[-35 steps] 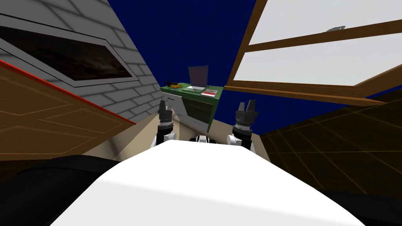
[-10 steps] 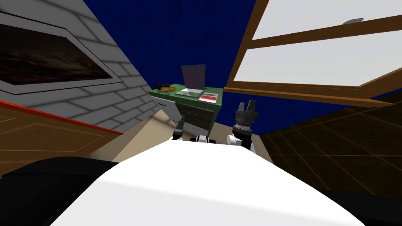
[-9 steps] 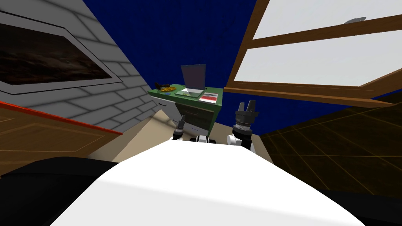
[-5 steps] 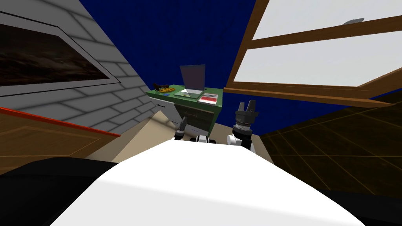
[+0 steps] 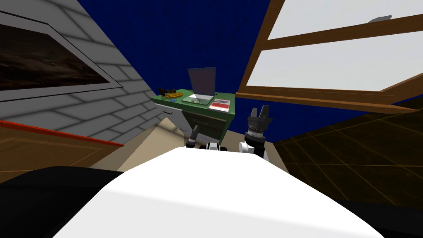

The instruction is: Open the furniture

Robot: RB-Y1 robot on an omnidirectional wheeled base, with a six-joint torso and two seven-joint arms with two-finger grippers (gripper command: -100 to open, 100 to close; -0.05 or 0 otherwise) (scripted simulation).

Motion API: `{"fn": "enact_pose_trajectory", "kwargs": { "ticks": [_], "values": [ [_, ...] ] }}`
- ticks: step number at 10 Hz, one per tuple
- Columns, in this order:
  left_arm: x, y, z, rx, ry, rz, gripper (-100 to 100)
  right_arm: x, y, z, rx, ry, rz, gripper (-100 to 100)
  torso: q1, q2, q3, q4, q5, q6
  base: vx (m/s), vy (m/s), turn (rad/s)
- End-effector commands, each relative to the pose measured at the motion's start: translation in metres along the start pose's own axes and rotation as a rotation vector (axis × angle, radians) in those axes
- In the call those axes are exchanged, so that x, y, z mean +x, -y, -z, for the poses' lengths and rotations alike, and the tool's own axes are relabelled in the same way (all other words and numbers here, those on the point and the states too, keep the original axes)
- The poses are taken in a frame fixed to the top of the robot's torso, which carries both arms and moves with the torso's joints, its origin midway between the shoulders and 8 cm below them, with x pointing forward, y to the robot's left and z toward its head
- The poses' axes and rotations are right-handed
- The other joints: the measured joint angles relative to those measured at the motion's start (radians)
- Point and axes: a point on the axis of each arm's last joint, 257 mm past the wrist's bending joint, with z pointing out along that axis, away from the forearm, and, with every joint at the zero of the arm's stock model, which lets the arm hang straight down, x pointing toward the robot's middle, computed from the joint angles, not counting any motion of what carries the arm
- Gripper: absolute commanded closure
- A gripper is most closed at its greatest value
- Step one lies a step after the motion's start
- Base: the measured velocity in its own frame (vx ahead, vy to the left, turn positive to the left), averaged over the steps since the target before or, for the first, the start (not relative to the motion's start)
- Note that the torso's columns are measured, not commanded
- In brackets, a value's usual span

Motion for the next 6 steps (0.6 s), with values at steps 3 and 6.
{"fn": "enact_pose_trajectory", "kwargs": {
  "ticks": [3,6],
  "values": [
    [0.011,0.002,-0.011,-0.004,0.011,0.02,-100,0.0,0.0,0.0,0.0,0.0,0.0,0,0.0,0.001,0.0,0.0,0.0,0.0,0.009,0.004,-0.011],
    [0.006,0.001,-0.032,-0.004,0.011,0.02,-100,0.0,0.0,0.0,0.0,0.0,0.0,0,0.0,-0.001,0.0,0.0,0.0,0.0,-0.009,-0.016,0.002]
  ]
}}
